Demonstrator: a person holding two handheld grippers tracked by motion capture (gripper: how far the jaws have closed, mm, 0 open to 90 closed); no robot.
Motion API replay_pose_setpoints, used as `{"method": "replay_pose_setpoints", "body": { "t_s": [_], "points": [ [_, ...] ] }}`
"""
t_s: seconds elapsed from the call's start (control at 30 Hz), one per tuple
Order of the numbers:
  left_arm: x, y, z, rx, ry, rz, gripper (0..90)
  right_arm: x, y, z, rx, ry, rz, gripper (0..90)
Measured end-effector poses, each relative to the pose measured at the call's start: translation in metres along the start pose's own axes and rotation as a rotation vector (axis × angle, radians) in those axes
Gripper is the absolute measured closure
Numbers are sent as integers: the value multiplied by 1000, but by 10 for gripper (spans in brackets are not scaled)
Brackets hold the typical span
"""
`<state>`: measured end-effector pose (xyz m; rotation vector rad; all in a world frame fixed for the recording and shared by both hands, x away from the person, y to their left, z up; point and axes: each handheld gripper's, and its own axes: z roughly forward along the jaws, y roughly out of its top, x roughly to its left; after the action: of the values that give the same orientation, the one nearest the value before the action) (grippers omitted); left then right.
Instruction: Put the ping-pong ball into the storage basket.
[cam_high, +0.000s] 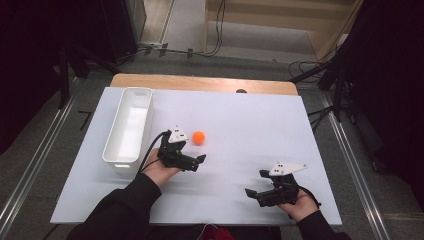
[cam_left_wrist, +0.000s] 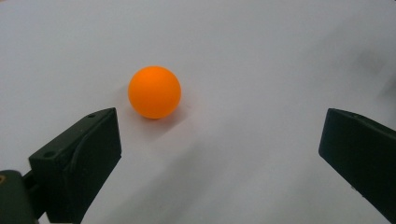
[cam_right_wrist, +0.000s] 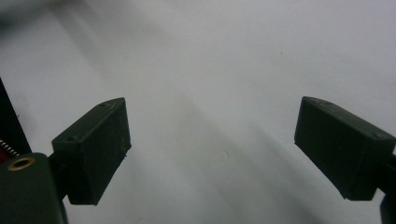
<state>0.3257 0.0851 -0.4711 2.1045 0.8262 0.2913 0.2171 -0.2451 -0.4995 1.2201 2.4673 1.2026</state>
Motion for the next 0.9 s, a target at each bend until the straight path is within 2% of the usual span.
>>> {"method": "replay_pose_setpoints", "body": {
  "t_s": [0.3, 0.6, 0.9],
  "points": [
    [5, 7, 5, -5, -7, -16, 0, 0, 0, 0, 1, 4, 1, 93],
    [11, 13, 11, 2, -5, -8, 0, 0, 0, 0, 1, 5, 1, 93],
    [16, 21, 18, 0, -5, -18, 0, 0, 0, 0, 5, 7, 7, 93]
  ]
}}
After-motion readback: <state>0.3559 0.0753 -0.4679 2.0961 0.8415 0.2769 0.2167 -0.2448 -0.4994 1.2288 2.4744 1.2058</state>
